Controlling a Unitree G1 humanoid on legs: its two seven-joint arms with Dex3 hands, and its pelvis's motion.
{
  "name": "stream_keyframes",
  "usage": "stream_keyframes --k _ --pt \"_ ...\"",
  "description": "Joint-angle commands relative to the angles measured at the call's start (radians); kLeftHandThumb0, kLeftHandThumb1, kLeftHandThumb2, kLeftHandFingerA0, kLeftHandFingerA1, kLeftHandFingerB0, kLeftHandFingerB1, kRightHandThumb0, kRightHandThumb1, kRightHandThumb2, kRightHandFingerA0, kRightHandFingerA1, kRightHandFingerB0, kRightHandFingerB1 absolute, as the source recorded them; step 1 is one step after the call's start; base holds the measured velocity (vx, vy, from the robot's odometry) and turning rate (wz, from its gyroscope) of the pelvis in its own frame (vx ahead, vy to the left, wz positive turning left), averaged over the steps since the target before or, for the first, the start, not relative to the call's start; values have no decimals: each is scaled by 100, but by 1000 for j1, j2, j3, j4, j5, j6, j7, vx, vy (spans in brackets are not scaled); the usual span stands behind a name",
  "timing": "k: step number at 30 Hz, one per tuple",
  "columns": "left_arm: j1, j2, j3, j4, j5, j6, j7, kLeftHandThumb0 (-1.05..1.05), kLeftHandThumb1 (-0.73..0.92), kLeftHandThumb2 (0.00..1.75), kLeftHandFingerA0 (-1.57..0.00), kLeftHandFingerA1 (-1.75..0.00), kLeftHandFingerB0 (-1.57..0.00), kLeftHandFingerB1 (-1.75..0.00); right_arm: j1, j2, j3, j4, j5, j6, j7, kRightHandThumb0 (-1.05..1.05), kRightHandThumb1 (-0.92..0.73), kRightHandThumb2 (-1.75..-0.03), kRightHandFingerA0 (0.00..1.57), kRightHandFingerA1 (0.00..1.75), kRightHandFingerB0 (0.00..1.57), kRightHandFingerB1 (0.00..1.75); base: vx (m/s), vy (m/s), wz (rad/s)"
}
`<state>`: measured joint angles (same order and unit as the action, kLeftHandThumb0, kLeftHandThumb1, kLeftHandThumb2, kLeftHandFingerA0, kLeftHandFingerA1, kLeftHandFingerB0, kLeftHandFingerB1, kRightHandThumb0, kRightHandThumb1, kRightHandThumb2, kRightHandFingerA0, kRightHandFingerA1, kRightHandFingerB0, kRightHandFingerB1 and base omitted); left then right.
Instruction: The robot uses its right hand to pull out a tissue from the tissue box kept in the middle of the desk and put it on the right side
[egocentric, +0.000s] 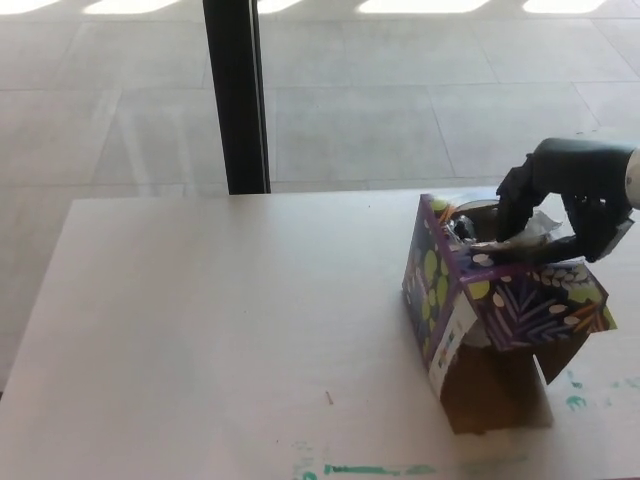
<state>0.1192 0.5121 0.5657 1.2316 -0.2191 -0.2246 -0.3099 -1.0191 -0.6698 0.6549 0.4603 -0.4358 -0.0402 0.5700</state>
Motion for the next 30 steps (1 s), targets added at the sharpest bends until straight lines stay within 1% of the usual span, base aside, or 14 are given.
stream_keyframes --k 1,2,3,4,7,9,11,13,14,16,17,19,20,30 --pt "31 12 -1 0 -16 -53 -21 -100 92 79 -57 -57 -47 -43 83 -40 -7 -10 -262 -327 -526 -32 -63 -61 80 165 83 86 0 0 0" --pt "31 12 -1 1 -16 -53 -23 -98 92 78 -59 -57 -45 -41 83 -38 -9 -5 -261 -339 -540 -30 -63 -63 84 164 82 95 0 0 0" --pt "28 13 4 5 -22 -42 -27 -92 74 119 -55 -63 -40 -51 85 -34 -15 -1 -254 -355 -549 -29 -63 -63 82 164 82 91 0 0 0" --pt "28 13 5 5 -23 -40 -27 -101 91 81 -57 -57 -43 -41 87 -32 -17 0 -252 -367 -559 -30 -62 -64 86 164 83 95 0 0 0" --pt "29 12 7 4 -26 -41 -30 -100 92 80 -57 -58 -43 -41 87 -30 -23 17 -247 -418 -595 -30 -61 -63 87 164 84 92 0 0 0" --pt "23 9 4 5 -22 -41 -18 -89 75 120 -57 -65 -41 -53 89 -30 -28 18 -236 -442 -595 -27 -61 -65 86 160 82 91 0 0 0" --pt "27 10 -2 4 -15 -49 -17 -98 92 79 -58 -57 -47 -43 94 -26 -29 39 -241 -502 -654 -24 -57 -67 90 156 86 89 0 0 0" --pt "28 11 1 4 -19 -41 -23 -97 92 80 -57 -58 -44 -42 103 -36 -19 32 -261 -510 -674 -28 -60 -66 89 162 84 92 0 0 0" --pt "29 11 2 4 -21 -43 -27 -90 76 120 -55 -64 -40 -52 107 -36 -20 34 -263 -516 -686 -27 -60 -67 89 163 85 94 0 0 0" --pt "31 11 -2 4 -17 -51 -29 -97 92 81 -57 -58 -42 -42 111 -35 -20 41 -270 -523 -707 -26 -59 -69 92 165 84 101 0 0 0" --pt "32 11 -1 3 -17 -51 -30 -91 76 120 -55 -64 -40 -52 116 -37 -17 41 -281 -521 -725 -26 -59 -69 88 169 81 121 0 0 0" --pt "32 11 -1 3 -17 -51 -30 -91 76 120 -55 -64 -40 -52 116 -37 -16 45 -286 -524 -731 -26 -59 -69 88 169 81 121 0 0 0" --pt "30 11 0 5 -18 -50 -29 -96 92 79 -59 -58 -43 -42 119 -37 -19 47 -284 -528 -735 -25 -61 -70 88 171 78 130 0 0 0" --pt "31 9 -3 7 -15 -58 -28 -95 92 77 -62 -58 -46 -41 145 -68 -11 61 -343 -548 -822 -23 -59 -69 89 171 80 136 0 0 0"
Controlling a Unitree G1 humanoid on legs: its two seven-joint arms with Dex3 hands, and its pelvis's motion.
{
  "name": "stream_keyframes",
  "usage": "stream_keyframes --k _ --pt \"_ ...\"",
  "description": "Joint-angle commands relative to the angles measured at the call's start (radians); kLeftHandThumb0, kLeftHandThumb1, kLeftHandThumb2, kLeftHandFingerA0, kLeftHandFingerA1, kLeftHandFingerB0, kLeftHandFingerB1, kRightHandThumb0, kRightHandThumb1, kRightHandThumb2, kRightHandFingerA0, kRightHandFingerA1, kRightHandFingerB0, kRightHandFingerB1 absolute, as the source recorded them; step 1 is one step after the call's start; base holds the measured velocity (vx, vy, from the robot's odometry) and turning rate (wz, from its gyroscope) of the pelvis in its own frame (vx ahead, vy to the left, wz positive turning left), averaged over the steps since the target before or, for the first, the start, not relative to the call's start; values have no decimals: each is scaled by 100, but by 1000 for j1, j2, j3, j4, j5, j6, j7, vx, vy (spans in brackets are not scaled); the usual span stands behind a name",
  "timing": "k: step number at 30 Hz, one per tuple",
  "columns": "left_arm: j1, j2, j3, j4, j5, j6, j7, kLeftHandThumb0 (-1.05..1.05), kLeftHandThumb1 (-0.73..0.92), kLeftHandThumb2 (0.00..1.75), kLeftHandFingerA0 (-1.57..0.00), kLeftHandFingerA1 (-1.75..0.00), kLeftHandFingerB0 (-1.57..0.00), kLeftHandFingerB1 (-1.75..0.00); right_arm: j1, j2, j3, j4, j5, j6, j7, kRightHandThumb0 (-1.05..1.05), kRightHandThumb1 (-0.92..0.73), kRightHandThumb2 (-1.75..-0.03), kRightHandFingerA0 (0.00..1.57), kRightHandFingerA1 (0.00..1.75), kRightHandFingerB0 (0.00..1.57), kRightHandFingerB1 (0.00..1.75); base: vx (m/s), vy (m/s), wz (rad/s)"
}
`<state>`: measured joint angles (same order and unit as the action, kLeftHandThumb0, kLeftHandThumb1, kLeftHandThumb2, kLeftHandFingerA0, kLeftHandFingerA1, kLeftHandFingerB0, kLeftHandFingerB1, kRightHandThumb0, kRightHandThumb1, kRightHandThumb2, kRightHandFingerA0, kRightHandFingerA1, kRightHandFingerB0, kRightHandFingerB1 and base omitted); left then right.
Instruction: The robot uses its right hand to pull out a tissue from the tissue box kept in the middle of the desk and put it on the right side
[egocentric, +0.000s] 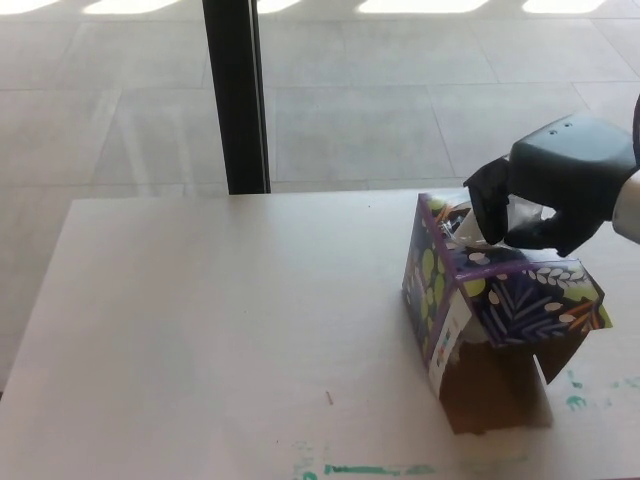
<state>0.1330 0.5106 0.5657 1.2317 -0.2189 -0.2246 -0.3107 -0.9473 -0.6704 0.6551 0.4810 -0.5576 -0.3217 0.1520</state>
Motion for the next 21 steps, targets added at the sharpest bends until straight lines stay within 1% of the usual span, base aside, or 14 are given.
stream_keyframes --k 1,4,5,6,7,8,10,11,12,13,14,15,19,21 --pt "18 9 0 7 -18 -59 -30 -95 92 77 -62 -58 -46 -41 75 -71 -9 44 -225 -277 -412 -23 -58 -68 89 171 80 135 0 0 0" --pt "24 8 -1 4 -18 -63 -33 -95 92 79 -58 -59 -43 -42 94 -84 -12 32 -235 -273 -421 -26 -58 -60 90 170 83 100 0 0 0" --pt "25 7 2 4 -20 -63 -35 -89 76 120 -56 -65 -40 -53 96 -84 -11 38 -240 -278 -434 -25 -57 -63 88 170 83 107 0 0 0" --pt "26 7 3 5 -21 -64 -35 -89 76 120 -56 -65 -40 -53 95 -83 -10 42 -244 -282 -442 -25 -57 -63 88 170 83 107 0 0 0" --pt "25 7 1 4 -19 -61 -32 -94 92 78 -59 -59 -46 -43 96 -83 -11 48 -252 -287 -463 -26 -58 -63 89 168 84 106 0 0 0" --pt "25 8 2 8 -20 -59 -34 -90 74 119 -56 -65 -41 -53 96 -82 -9 58 -263 -291 -492 -21 -60 -64 86 172 75 133 0 0 0" --pt "24 8 6 15 -23 -58 -39 -90 74 119 -56 -65 -41 -53 93 -80 -6 72 -280 -297 -528 -21 -60 -64 86 172 75 133 0 0 0" --pt "24 8 3 13 -21 -56 -35 -105 77 98 -61 -63 -43 -47 89 -76 -6 87 -280 -305 -542 -19 -59 -64 84 173 71 139 0 0 0" --pt "25 8 0 11 -17 -58 -33 -91 75 120 -57 -65 -40 -52 81 -70 -5 110 -282 -321 -568 -17 -58 -64 83 174 70 145 0 0 0" --pt "26 8 0 11 -17 -58 -33 -91 75 120 -57 -65 -40 -52 79 -68 -5 114 -284 -324 -574 -17 -58 -64 83 174 70 145 0 0 0" --pt "26 8 -7 12 -7 -63 -17 -90 74 120 -58 -64 -42 -52 76 -68 -9 114 -282 -314 -569 -20 -59 -59 84 169 71 128 0 0 0" --pt "28 7 -7 13 -7 -65 -12 -96 92 76 -63 -58 -48 -41 71 -68 -16 110 -278 -308 -563 -25 -57 -61 85 160 77 105 0 0 0" --pt "31 4 -3 15 -12 -57 -16 -97 92 76 -62 -56 -47 -41 44 -71 -41 102 -272 -309 -560 -26 -59 -59 79 165 72 119 0 0 0" --pt "33 3 -4 12 -11 -59 -14 -96 92 77 -62 -57 -47 -41 40 -72 -45 91 -288 -292 -579 -32 -60 -62 80 161 76 105 0 0 0"
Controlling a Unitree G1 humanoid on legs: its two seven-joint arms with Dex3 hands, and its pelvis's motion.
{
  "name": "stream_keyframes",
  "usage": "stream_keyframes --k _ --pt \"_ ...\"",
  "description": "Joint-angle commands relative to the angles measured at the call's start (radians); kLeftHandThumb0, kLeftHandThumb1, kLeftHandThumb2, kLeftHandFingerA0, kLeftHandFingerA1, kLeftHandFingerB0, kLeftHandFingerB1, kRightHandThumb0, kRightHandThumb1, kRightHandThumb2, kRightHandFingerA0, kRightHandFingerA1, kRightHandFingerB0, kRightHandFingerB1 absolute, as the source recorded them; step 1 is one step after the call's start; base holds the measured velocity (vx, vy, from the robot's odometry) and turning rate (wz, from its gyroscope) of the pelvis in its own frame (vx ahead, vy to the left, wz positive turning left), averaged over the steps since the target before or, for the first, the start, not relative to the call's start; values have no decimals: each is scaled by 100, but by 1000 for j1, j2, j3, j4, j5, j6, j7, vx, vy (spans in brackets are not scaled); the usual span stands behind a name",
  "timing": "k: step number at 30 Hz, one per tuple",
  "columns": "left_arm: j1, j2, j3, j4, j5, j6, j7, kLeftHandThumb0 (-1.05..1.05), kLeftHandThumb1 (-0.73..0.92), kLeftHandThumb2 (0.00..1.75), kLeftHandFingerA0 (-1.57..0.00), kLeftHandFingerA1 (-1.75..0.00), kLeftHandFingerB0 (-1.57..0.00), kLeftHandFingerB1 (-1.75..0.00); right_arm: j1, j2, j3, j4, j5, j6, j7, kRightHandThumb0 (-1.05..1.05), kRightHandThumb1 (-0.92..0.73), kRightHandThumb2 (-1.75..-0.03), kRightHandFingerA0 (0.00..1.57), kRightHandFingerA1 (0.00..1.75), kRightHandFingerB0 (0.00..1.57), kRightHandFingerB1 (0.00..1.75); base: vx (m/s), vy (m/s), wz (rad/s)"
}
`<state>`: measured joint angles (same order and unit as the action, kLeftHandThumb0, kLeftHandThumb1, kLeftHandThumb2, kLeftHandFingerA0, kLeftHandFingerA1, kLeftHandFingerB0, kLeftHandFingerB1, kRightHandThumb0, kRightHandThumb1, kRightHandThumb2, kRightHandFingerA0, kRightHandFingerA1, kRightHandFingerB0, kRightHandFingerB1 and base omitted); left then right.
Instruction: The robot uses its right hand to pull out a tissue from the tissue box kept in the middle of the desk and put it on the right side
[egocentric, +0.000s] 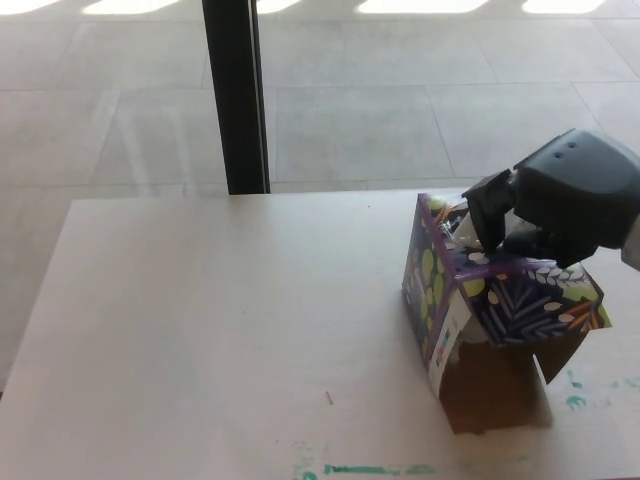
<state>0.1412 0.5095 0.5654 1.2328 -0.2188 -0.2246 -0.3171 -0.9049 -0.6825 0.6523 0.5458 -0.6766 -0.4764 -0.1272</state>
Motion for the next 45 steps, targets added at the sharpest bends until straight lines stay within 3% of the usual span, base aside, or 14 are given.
stream_keyframes --k 1,2,4,16,17,20,24,30,36,37,38,42,44,45 --pt "25 4 -4 11 -11 -59 -8 -96 92 77 -62 -57 -47 -41 -3 -60 -43 28 -172 -139 -303 -32 -60 -62 80 161 76 105 0 0 0" --pt "26 -1 -1 10 -15 -62 -7 -95 92 76 -64 -57 -49 -41 -24 -56 -52 16 -174 -130 -299 -32 -64 -60 86 145 75 55 0 0 0" --pt "26 -1 -3 12 -12 -61 -3 -92 92 77 -65 -59 -48 -41 -41 -55 -59 13 -173 -135 -287 -38 -68 -62 81 130 61 47 0 0 0" --pt "41 -4 -3 17 -18 -63 -14 -97 92 76 -63 -59 -47 -41 -52 -28 -153 33 -131 -118 -200 -46 -65 -59 33 67 37 37 0 0 0" --pt "41 -3 -2 18 -19 -64 -17 -90 74 119 -59 -66 -42 -52 -45 -33 -157 23 -145 -92 -176 -48 -64 -60 29 64 36 34 0 0 0" --pt "41 1 -5 20 -16 -65 -19 -98 92 79 -59 -59 -45 -42 -35 -38 -160 18 -159 -57 -116 -52 -63 -60 23 56 30 33 0 0 0" --pt "42 1 -10 18 -10 -77 -11 -91 76 120 -59 -66 -41 -52 -33 -38 -160 16 -135 -21 24 -58 -45 -78 11 52 19 43 0 0 0" --pt "39 4 -9 16 -12 -75 -13 -97 92 76 -63 -58 -48 -41 -35 -18 -132 1 -155 98 233 -68 -45 -79 6 50 18 43 0 0 0" --pt "75 6 -6 13 -13 -88 -30 -90 75 120 -59 -67 -42 -53 5 3 -136 -59 -103 178 401 -69 -46 -82 3 49 16 44 0 0 0" --pt "68 9 -10 19 -8 -70 -18 -96 92 78 -59 -58 -46 -42 -2 23 -122 -65 -107 222 473 -73 -48 -83 6 51 15 43 0 0 0" --pt "73 10 -8 22 -10 -71 -22 -91 76 120 -58 -65 -42 -52 8 28 -119 -73 -112 229 475 -74 -48 -84 10 55 17 43 0 0 0" --pt "76 7 -8 28 -7 -88 -17 -101 92 78 -60 -57 -48 -44 13 53 -116 -61 -122 232 454 -76 -61 -62 23 81 34 33 0 0 0" --pt "74 7 -14 30 -2 -84 -14 -92 75 120 -59 -65 -42 -52 2 64 -119 -55 -120 242 472 -73 -65 -61 24 82 36 34 0 0 0" --pt "73 6 -10 30 -6 -82 -16 -100 92 76 -65 -59 -51 -43 -3 72 -119 -49 -125 251 472 -76 -58 -65 31 80 39 37 0 0 0"
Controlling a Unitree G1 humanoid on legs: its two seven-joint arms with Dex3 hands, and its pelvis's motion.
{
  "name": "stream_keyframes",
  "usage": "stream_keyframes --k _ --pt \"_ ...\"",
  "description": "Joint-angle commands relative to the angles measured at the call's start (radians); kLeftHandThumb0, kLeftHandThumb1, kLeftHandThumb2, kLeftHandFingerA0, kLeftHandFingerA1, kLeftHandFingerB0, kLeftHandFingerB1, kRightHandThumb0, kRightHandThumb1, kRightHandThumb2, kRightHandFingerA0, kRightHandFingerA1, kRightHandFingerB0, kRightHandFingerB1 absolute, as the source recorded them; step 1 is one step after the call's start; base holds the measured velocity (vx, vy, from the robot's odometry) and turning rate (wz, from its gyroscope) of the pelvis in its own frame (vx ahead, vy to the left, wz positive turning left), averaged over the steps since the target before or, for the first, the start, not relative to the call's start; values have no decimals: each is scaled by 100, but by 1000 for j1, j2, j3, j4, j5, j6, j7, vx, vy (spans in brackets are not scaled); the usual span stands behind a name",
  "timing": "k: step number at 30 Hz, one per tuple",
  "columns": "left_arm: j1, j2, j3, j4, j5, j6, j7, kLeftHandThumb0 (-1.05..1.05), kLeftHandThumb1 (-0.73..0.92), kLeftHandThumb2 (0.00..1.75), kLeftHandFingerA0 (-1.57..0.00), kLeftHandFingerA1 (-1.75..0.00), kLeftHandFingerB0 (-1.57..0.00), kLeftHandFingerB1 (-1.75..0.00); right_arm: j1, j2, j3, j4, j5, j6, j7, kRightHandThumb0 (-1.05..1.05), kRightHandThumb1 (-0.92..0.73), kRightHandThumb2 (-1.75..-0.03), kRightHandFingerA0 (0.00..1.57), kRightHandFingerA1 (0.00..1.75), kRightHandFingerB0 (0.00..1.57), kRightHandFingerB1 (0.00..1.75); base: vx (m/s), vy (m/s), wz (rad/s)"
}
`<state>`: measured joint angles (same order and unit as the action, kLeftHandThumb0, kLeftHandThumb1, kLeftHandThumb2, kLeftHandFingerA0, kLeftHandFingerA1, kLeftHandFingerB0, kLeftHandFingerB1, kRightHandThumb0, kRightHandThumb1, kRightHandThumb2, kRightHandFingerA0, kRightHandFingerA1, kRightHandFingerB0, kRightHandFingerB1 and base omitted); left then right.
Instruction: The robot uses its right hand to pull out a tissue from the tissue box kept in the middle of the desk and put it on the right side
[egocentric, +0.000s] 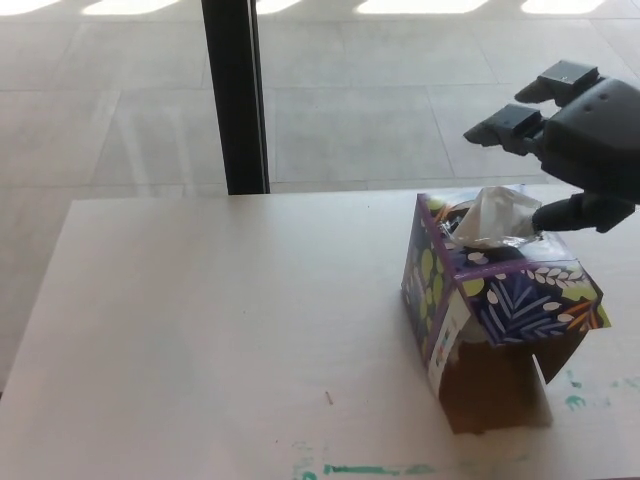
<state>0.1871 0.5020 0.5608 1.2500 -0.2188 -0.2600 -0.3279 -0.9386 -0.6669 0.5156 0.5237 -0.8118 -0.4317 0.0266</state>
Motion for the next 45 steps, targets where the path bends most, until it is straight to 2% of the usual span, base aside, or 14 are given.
stream_keyframes --k 1,6,7,8,12,13,16,26,32,33,38,41,43,45 --pt "27 13 0 13 -12 -45 -7 -100 92 76 -65 -59 -51 -43 24 68 18 -16 3 220 315 -76 -58 -65 31 80 39 37 0 0 0" --pt "43 9 6 10 -20 -50 -22 -98 92 75 -64 -61 -49 -44 9 96 15 16 -1 250 332 -72 -65 -61 39 83 47 35 0 0 0" --pt "47 7 2 7 -16 -52 -16 -90 75 119 -60 -66 -44 -53 -12 103 28 44 -19 248 337 -72 -67 -61 40 85 50 36 0 0 0" --pt "45 7 8 10 -24 -49 -32 -99 92 75 -63 -64 -47 -43 -29 111 32 73 -24 246 334 -71 -68 -61 42 80 52 37 0 0 0" --pt "44 8 2 12 -16 -54 -29 -101 92 79 -59 -60 -45 -42 -75 134 38 143 -26 257 349 -70 -69 -61 39 75 54 38 0 0 0" --pt "40 4 1 15 -16 -50 -25 -93 74 119 -60 -67 -42 -53 -101 138 45 180 -30 255 364 -69 -70 -62 42 70 54 39 0 0 0" --pt "44 2 4 9 -20 -51 -29 -99 92 74 -64 -63 -48 -43 -124 138 39 214 -6 235 394 -64 -71 -61 56 58 53 42 0 0 0" --pt "42 -1 -2 13 -15 -57 -21 -98 92 76 -64 -63 -49 -44 -146 153 18 310 27 222 401 -50 -75 -62 60 61 53 44 0 0 0" --pt "46 -5 -5 19 -15 -57 -19 -100 92 74 -64 -62 -48 -43 -92 130 11 242 6 188 273 -38 -59 -61 76 131 81 64 0 0 0" --pt "47 -5 -7 18 -13 -62 -16 -99 92 76 -62 -60 -47 -42 -86 129 17 245 -6 176 232 -37 -65 -60 71 164 70 121 0 0 0" --pt "48 -4 -13 16 -4 -72 -3 -99 92 79 -61 -59 -46 -43 -56 131 4 250 1 107 85 -36 -63 -61 75 163 79 97 0 0 0" --pt "40 -1 -7 20 -11 -64 -15 -103 92 79 -58 -58 -47 -44 -51 128 8 251 -18 65 -14 -35 -64 -59 77 169 76 114 0 0 0" --pt "36 -4 2 19 -22 -62 -20 -97 92 77 -63 -62 -47 -43 -45 128 17 223 -34 56 -42 -40 -62 -61 74 165 83 67 0 0 0" --pt "35 -5 0 16 -20 -66 -20 -98 92 78 -63 -63 -46 -43 -43 128 16 214 -29 56 -34 -36 -60 -60 79 164 85 61 0 0 0"
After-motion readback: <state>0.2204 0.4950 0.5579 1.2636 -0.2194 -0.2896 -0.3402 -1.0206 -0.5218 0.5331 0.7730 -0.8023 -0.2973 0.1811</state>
